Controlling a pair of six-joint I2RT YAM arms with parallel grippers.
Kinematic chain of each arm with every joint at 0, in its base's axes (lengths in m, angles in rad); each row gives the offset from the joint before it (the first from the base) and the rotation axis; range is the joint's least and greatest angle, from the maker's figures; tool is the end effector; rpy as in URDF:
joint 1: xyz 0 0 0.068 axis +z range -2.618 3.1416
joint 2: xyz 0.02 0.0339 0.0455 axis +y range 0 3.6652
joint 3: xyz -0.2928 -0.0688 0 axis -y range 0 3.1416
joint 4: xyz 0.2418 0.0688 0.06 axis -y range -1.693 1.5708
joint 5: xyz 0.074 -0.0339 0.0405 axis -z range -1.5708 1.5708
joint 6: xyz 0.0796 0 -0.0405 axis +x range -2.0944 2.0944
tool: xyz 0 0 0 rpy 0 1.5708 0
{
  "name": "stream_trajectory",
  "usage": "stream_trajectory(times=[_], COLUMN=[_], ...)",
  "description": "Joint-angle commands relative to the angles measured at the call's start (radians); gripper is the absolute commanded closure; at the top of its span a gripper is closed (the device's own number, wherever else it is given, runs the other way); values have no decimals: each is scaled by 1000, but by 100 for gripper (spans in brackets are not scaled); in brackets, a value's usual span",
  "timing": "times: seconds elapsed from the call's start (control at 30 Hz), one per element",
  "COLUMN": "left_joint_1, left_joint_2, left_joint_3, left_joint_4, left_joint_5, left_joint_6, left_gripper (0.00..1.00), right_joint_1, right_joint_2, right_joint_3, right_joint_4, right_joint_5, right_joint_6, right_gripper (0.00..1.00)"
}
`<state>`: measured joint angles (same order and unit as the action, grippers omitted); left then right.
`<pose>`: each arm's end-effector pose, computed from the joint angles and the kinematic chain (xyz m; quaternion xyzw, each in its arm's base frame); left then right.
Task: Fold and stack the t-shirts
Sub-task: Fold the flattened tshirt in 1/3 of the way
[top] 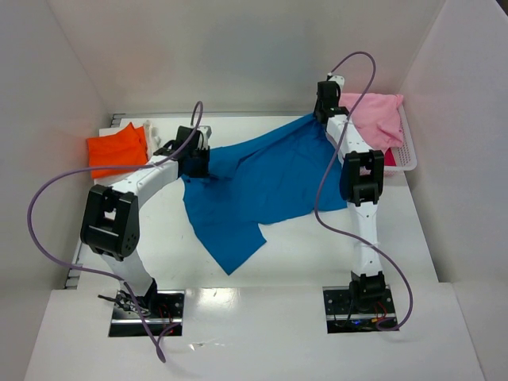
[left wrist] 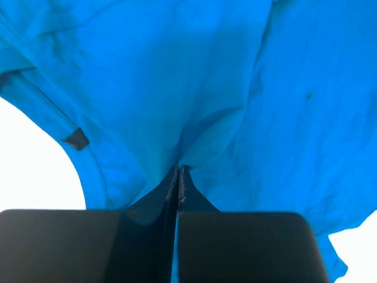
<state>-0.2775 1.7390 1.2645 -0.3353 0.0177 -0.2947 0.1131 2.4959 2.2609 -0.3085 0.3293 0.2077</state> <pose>0.4011 -0.1157 0.2338 -0.0047 0.9284 -0.1127 0.3540 0.6297 0.0456 0.2145 0.1211 0.8544 -0.0635 0.5013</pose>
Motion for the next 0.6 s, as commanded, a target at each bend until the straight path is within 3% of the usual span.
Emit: stream_trajectory(times=[0.0, 0.23, 0.57], left_joint_1=[3, 3, 79], left_joint_2=[-25, -82, -229], left_joint_3=[-34, -33, 9], left_joint_4=[5, -15, -44], left_joint_5=[63, 22, -79], left_joint_6=[-9, -18, -79], left_gripper=[100, 100, 100], right_joint_1=[-10, -10, -10], right_joint_2=[20, 18, -130], right_joint_3=[51, 15, -139], right_joint_4=[17, 8, 28], right_joint_5=[22, -1, -45], right_joint_6=[-30, -19, -19], right_gripper=[98, 98, 100])
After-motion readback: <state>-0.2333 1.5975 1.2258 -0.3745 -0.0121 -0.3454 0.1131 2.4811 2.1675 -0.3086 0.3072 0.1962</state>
